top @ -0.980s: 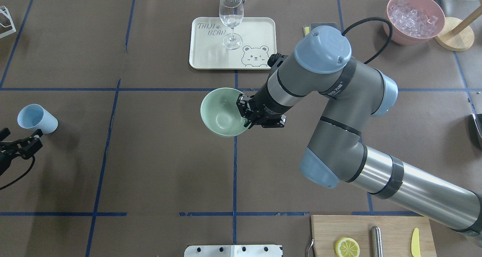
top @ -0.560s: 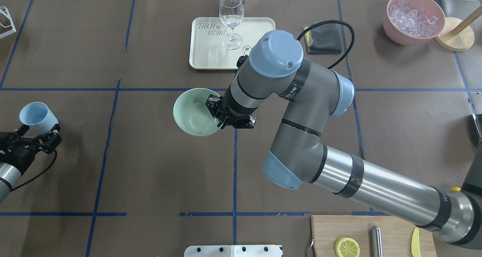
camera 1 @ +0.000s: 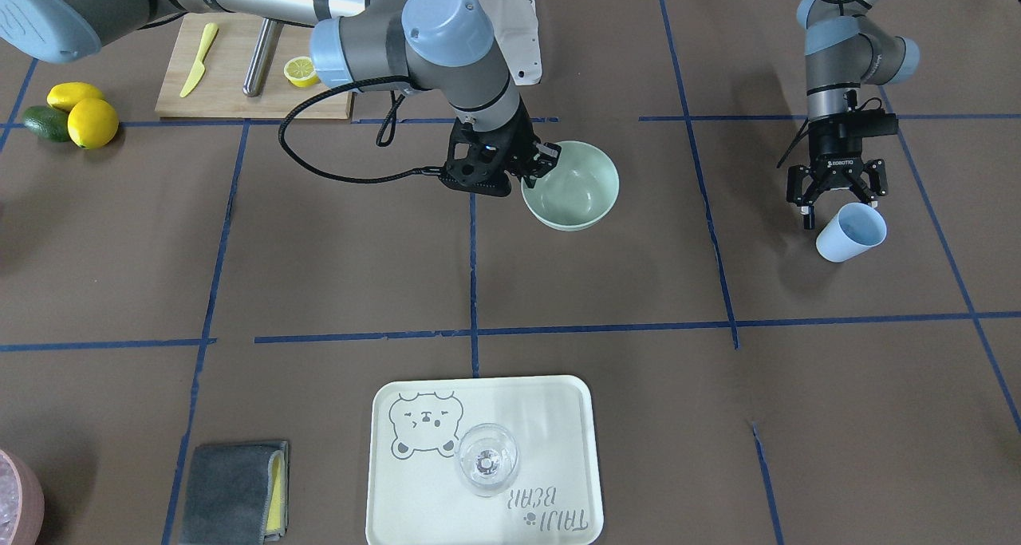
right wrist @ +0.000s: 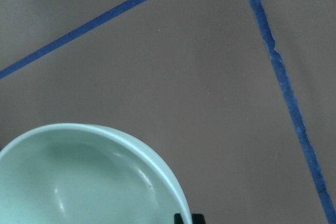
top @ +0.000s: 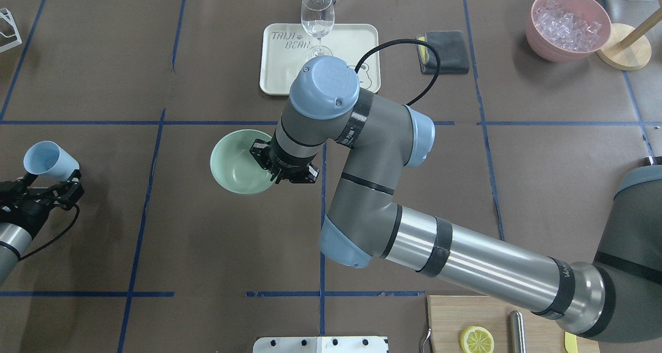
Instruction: Pour ice into bowl
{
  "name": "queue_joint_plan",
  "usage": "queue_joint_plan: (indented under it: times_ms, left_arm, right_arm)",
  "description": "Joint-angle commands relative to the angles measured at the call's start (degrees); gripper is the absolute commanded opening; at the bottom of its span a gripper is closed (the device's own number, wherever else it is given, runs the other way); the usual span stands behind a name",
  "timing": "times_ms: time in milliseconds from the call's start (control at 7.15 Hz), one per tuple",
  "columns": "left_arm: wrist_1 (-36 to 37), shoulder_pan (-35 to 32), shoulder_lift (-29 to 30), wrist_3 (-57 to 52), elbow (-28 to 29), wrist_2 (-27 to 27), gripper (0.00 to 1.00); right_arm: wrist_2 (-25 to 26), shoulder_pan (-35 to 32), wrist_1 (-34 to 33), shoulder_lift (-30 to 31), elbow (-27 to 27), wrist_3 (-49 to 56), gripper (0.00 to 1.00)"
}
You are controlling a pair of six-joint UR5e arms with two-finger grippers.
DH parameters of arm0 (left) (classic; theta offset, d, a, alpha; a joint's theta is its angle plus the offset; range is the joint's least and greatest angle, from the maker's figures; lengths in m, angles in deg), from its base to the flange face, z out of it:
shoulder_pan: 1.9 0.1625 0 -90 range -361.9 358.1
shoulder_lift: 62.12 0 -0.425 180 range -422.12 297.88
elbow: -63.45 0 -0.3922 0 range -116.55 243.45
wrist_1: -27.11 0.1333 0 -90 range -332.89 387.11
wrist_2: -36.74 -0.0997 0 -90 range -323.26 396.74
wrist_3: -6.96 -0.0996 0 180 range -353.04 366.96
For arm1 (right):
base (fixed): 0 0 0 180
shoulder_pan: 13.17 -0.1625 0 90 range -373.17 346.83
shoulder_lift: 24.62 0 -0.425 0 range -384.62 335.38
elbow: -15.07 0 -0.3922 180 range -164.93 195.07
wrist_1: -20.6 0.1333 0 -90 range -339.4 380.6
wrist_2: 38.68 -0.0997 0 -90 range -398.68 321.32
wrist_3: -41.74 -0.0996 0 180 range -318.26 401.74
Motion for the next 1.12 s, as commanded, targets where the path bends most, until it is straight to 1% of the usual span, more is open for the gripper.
queue_joint_plan:
  times_ms: [0, 280, 420, 560, 840, 980]
  left_arm:
    - [0.0, 0.0, 0.3, -0.1, 0.0, 0.2, 1.0]
    - [0.1, -1.8, 0.3, 0.0, 0.8, 0.4, 1.0]
    - [0.2, -2.3, 0.4, 0.0, 1.5, 0.5, 1.0]
    - [0.3, -3.6, 1.0, 0.0, 1.7, 1.0, 1.0]
    - [0.5, -4.2, 2.2, 0.1, 1.9, 1.9, 1.0]
    - [0.4, -4.2, 4.5, 0.1, 3.7, 1.9, 1.0]
  right_arm:
    - [1.9, 1.4, 0.1, -1.6, 2.2, -0.4, 0.0]
    - [2.2, 2.2, 0.1, -2.5, 3.1, -0.4, 0.0]
    - [2.8, 2.6, 0.1, -4.1, 5.0, -0.6, 0.0]
    - [2.9, 3.1, 0.0, -4.1, 5.5, -0.6, 0.0]
    - [3.1, 4.1, 0.0, -4.0, 6.7, -0.5, 0.0]
    - [4.3, 4.4, 0.4, -4.3, 8.0, -0.2, 0.0]
